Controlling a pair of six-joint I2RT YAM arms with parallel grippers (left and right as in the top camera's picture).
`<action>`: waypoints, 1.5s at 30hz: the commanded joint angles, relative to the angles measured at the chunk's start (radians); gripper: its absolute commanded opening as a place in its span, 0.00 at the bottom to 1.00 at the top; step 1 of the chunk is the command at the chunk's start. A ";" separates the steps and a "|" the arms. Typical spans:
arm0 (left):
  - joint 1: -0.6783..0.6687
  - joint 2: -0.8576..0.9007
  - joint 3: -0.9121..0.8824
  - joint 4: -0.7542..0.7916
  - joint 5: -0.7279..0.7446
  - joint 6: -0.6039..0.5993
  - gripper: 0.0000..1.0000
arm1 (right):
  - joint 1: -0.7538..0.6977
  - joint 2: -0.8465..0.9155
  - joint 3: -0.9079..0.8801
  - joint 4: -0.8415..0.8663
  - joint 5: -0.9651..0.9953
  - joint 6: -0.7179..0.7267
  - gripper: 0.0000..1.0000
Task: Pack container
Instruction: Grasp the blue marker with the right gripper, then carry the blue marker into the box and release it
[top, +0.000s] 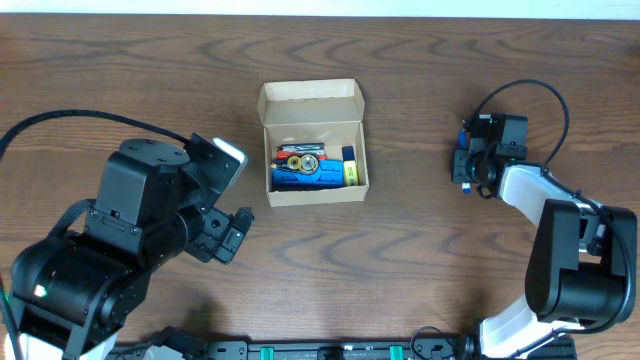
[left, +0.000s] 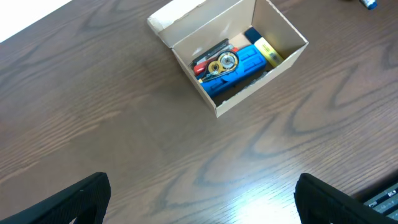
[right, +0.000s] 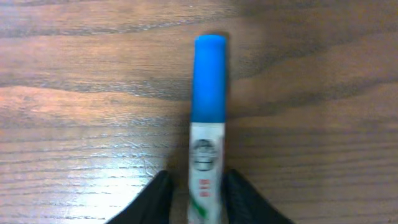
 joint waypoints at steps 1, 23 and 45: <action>0.004 0.000 0.000 -0.004 0.010 0.010 0.95 | -0.005 0.043 -0.008 -0.024 0.019 0.007 0.20; 0.004 0.000 0.000 -0.004 0.010 0.010 0.95 | 0.274 -0.253 0.440 -0.373 -0.449 -0.256 0.01; 0.004 0.000 0.000 -0.004 0.010 0.010 0.95 | 0.666 -0.031 0.438 -0.548 -0.352 -0.921 0.01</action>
